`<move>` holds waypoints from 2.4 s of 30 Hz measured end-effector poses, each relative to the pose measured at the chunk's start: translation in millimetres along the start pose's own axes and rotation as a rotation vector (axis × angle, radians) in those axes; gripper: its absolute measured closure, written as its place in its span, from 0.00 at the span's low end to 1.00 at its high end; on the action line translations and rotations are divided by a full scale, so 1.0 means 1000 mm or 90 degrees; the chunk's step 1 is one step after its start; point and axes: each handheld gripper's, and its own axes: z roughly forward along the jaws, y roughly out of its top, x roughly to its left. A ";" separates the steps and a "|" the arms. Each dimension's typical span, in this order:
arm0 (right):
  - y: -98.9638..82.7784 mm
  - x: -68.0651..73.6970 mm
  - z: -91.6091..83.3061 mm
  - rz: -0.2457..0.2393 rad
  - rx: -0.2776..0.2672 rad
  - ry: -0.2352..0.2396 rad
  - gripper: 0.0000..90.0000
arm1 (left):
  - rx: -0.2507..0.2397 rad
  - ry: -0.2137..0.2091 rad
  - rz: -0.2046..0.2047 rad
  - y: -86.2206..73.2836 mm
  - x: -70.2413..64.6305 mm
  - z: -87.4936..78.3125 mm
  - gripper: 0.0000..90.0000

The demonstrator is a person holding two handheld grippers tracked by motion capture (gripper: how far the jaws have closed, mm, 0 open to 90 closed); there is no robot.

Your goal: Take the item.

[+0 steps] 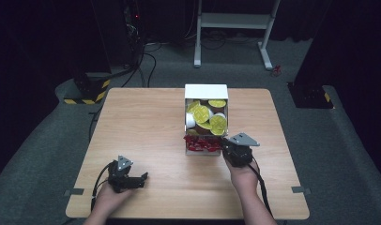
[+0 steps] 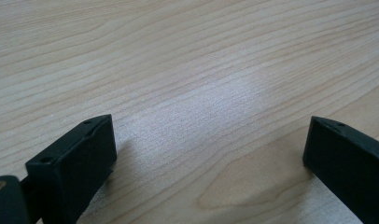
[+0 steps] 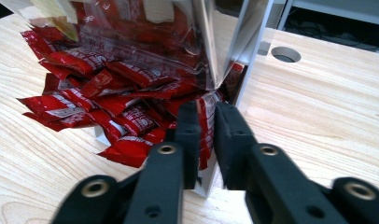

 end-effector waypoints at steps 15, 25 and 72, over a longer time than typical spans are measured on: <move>-0.009 0.004 -0.015 -0.004 -0.022 0.002 0.97 | 0.001 0.000 0.002 0.000 0.000 0.000 0.03; -0.014 0.005 -0.027 0.000 -0.044 0.012 0.97 | 0.001 0.001 0.002 0.000 0.000 0.000 0.03; -0.034 -0.007 -0.064 0.019 -0.142 0.040 0.97 | -0.004 0.001 -0.006 -0.001 -0.002 -0.001 0.05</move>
